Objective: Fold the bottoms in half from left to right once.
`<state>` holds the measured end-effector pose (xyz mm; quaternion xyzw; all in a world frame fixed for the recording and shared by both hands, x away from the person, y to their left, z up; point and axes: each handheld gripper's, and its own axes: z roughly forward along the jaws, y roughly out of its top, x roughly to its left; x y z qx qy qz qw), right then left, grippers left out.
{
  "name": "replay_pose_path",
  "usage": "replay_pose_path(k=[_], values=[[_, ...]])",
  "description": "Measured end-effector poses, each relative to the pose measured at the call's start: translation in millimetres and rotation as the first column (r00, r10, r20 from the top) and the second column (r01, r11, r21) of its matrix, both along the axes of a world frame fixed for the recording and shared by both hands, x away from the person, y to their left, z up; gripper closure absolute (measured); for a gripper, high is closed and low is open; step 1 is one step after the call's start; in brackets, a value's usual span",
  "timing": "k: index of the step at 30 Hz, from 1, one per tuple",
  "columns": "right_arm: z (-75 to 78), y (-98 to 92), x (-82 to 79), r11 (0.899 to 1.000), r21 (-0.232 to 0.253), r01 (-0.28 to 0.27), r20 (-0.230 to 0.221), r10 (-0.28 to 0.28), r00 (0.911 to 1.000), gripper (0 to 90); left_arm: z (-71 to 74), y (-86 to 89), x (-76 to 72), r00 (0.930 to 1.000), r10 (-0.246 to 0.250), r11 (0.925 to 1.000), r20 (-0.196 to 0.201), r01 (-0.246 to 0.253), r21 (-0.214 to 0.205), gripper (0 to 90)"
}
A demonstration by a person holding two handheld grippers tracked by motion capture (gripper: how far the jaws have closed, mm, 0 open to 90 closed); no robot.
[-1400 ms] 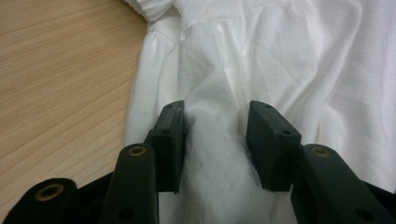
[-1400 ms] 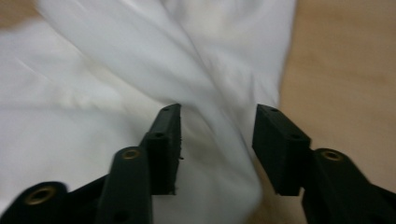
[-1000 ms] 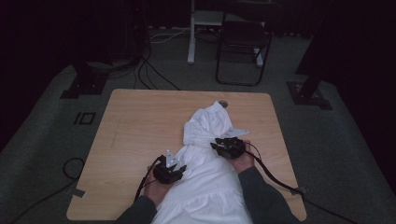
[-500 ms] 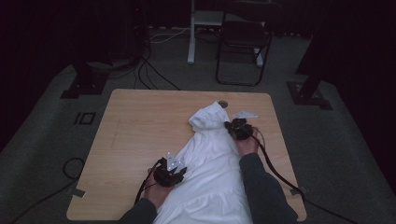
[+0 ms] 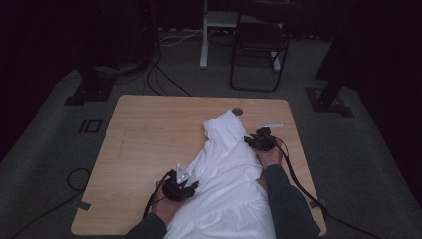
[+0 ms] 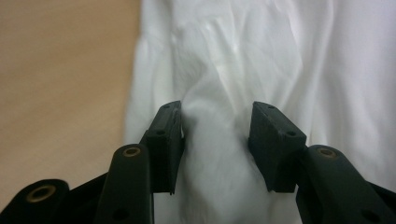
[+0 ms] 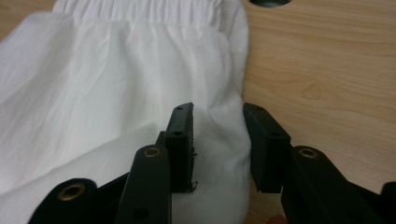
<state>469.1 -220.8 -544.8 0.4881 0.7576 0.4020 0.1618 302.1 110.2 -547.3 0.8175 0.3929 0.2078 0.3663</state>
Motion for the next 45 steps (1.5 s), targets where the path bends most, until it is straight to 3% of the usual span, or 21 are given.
replay_pose_path(k=[2,5,7,9,12,14,15,18,23,29,34,36,38,40,41,43,45], values=[[-3.3,1.9,-0.7,1.0,-0.007,-0.008,-0.012,0.008,0.9999,65.2,15.4,-3.6,9.8,0.9994,-0.01,0.9999,0.033,0.01,0.003,52.8],[-8.6,6.5,0.1,1.0,-0.018,-0.007,-0.022,0.006,0.9997,66.6,35.1,-20.6,33.7,0.9966,-0.035,0.9983,0.075,0.031,0.049,49.5],[-11.3,10.9,0.6,1.0,-0.027,0.0,-0.027,0.0,0.9996,68.9,38.3,-32.7,50.6,0.9956,-0.048,0.9968,0.08,0.043,0.068,48.7],[-12.7,15.4,0.0,0.999,-0.049,0.008,-0.019,-0.009,0.9998,70.8,35.2,-47.6,70.9,0.9962,-0.064,0.9955,0.058,0.06,0.073,47.8],[-12.5,18.8,-1.6,0.997,-0.069,0.026,-0.013,-0.027,0.9996,74.6,20.5,-64.7,94.5,0.9989,-0.035,0.9946,0.032,0.032,0.099,47.8],[-12.4,20.3,-3.6,0.996,-0.089,0.033,-0.005,-0.034,0.9994,76.4,6.1,-68.7,103.6,0.9993,0.033,0.9885,0.018,-0.035,0.147,52.1],[-12.4,20.8,-4.9,0.995,-0.098,0.036,-0.001,-0.036,0.9993,77.2,-0.1,-67.2,105.6,0.9985,0.054,0.9883,0.002,-0.054,0.143,54.3],[-12.4,21.1,-10.1,0.993,-0.115,0.036,0.004,-0.036,0.9993,78.7,-7.1,-58.2,100.8,0.9968,0.079,0.9939,0.013,-0.079,0.076,54.7],[-12.7,21.4,-31.5,0.992,-0.125,0.023,0.002,-0.023,0.9997,79.2,-12.5,-49.7,83.3,0.9943,0.089,0.9936,0.058,-0.093,0.065,54.7],[-14.5,18.7,-65.1,0.993,-0.114,-0.003,-0.002,0.003,1.0,79.7,-14.1,-40.6,56.1,0.9963,0.076,0.9962,0.042,-0.077,0.041,54.6],[-12.8,15.1,-85.4,0.996,-0.091,-0.027,-0.047,0.023,0.9986,78.5,-14.7,-36.8,43.2,0.9981,0.054,0.998,0.031,-0.055,0.031,54.6],[-9.9,12.9,-85.7,0.996,-0.08,-0.045,-0.042,0.041,0.9983,69.4,-14.7,-35.8,44.2,0.9984,0.053,0.9983,0.021,-0.054,0.023,54.5],[-4.0,9.2,-81.9,0.998,-0.03,-0.059,0.014,0.059,0.9982,57.0,-14.9,-35.3,44.7,0.9984,0.055,0.9984,0.014,-0.055,0.011,54.3],[3.4,5.6,-73.2,0.998,0.034,-0.054,0.026,0.053,0.9983,44.4,-14.9,-35.3,44.8,0.9983,0.056,0.9983,0.014,-0.057,0.011,54.1],[6.1,6.0,-67.3,0.998,0.033,-0.049,0.032,0.048,0.9983,37.9,-14.9,-35.5,44.7,0.9983,0.057,0.9983,0.016,-0.057,0.012,53.8],[8.4,9.2,-55.2,0.998,0.012,-0.055,0.037,0.054,0.9978,34.8,-14.8,-35.4,44.9,0.998,0.061,0.998,0.017,-0.061,0.015,52.6],[7.4,16.5,-42.7,0.997,-0.031,-0.067,0.046,0.068,0.9966,25.0,-14.9,-35.1,45.4,0.9977,0.067,0.9977,0.016,-0.067,0.011,51.1]])
